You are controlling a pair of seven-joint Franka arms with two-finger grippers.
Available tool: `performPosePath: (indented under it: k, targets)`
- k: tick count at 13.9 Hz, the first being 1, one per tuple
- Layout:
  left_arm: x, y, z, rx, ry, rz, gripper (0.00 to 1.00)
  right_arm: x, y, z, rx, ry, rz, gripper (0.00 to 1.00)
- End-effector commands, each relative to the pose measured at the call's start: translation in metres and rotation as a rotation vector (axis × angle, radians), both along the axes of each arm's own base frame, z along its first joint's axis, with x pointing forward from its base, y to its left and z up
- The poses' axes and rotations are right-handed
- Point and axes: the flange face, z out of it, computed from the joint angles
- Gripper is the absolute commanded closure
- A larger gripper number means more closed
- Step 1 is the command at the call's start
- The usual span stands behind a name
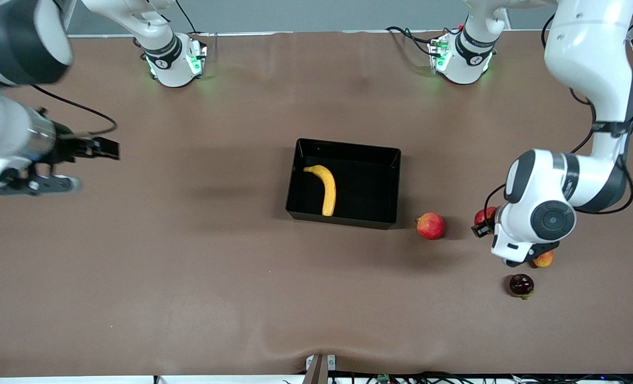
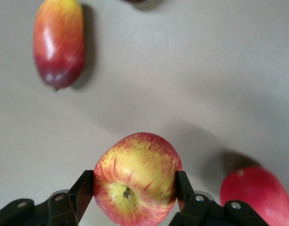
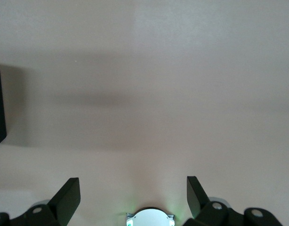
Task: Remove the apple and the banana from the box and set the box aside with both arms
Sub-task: 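Carry the apple beside the mango while the right gripper reaches forward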
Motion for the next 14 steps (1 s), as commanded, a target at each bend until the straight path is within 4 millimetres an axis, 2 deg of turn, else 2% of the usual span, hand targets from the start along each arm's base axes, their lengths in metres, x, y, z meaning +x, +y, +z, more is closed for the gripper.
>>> performPosePath:
  k: [1,5,7,8,9,10,11,12,14]
  targets:
    - [0.012,-0.012,-0.014,0.002,-0.064,-0.044,1.0,0.012,0.006,-0.009,0.002,-0.02,0.004,0.0]
    - [0.034,-0.027,-0.043,-0.026,-0.114,-0.104,1.0,0.025,0.035,-0.049,-0.001,0.002,0.047,0.0]
    - [0.036,-0.029,-0.06,-0.037,-0.121,-0.123,1.0,0.031,0.046,-0.06,0.003,-0.008,0.064,0.0]
    - [0.036,-0.029,-0.066,-0.038,-0.122,-0.127,1.0,0.034,0.045,-0.059,0.015,-0.026,0.07,0.0]
    - [0.036,-0.03,-0.068,-0.039,-0.123,-0.128,0.94,0.035,0.045,-0.059,0.028,-0.032,0.064,0.0]
    - [0.036,-0.029,-0.069,-0.038,-0.122,-0.129,0.67,0.035,0.043,-0.059,0.034,-0.034,0.063,0.0]
    - [0.037,-0.03,-0.063,-0.038,-0.129,-0.129,0.15,0.038,0.046,-0.06,0.039,-0.05,0.072,0.0]
    - [0.038,-0.03,-0.057,-0.038,-0.139,-0.126,0.0,0.041,0.045,-0.063,0.046,-0.066,0.066,0.0]
    - [0.039,-0.04,-0.03,-0.043,-0.174,-0.137,0.0,0.039,0.057,-0.062,0.099,-0.064,0.06,0.0]
